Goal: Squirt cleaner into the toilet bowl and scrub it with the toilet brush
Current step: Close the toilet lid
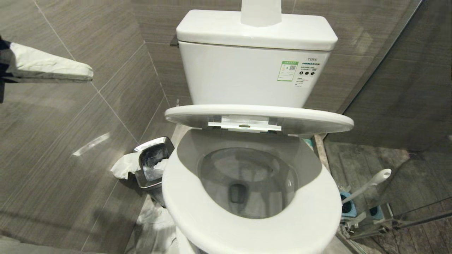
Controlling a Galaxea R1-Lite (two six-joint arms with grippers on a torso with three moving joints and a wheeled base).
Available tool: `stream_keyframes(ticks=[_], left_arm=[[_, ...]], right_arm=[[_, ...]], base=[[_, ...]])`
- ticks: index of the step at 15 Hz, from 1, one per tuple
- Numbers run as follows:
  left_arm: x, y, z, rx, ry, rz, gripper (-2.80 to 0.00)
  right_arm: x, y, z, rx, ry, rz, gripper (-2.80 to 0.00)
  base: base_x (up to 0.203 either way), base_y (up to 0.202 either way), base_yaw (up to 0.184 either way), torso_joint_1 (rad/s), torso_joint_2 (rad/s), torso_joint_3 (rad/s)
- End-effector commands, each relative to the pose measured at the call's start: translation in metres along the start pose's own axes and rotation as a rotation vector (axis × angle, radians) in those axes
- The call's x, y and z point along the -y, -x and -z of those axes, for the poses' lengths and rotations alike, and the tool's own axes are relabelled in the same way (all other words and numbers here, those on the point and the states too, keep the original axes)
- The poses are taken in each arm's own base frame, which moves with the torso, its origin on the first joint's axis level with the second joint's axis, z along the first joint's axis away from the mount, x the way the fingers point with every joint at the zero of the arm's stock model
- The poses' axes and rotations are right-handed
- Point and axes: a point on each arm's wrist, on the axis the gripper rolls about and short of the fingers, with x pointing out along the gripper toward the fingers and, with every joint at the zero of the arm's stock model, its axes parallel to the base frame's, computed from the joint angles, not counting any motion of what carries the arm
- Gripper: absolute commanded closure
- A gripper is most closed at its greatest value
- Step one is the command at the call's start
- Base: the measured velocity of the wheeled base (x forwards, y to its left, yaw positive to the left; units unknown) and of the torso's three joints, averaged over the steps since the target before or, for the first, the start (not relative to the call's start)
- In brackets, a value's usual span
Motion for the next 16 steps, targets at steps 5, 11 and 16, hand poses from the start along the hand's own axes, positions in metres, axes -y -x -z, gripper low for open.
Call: stream_keyframes(ticks=[5, 11, 16], left_arm=[[-0.003, -0.012, 0.001, -0.045, 0.01, 0.014, 0.0], [-0.02, -0.069, -0.014, -0.15, -0.097, 0.062, 0.0], [-0.029, -0.136, -0.015, -0.222, -0.098, 0.085, 0.0]], right_arm=[[0.0, 0.0, 0.0, -0.002, 0.0, 0.0, 0.0], [0.0, 0.0, 0.0, -0.001, 0.0, 0.0, 0.0], [0.0, 0.0, 0.0, -0.002, 0.0, 0.0, 0.0]], base=[[0.0, 0.0, 0.0, -0.001, 0.0, 0.187], [0.0, 0.0, 0.0, 0.0, 0.0, 0.022], [0.0, 0.0, 0.0, 0.0, 0.0, 0.0]])
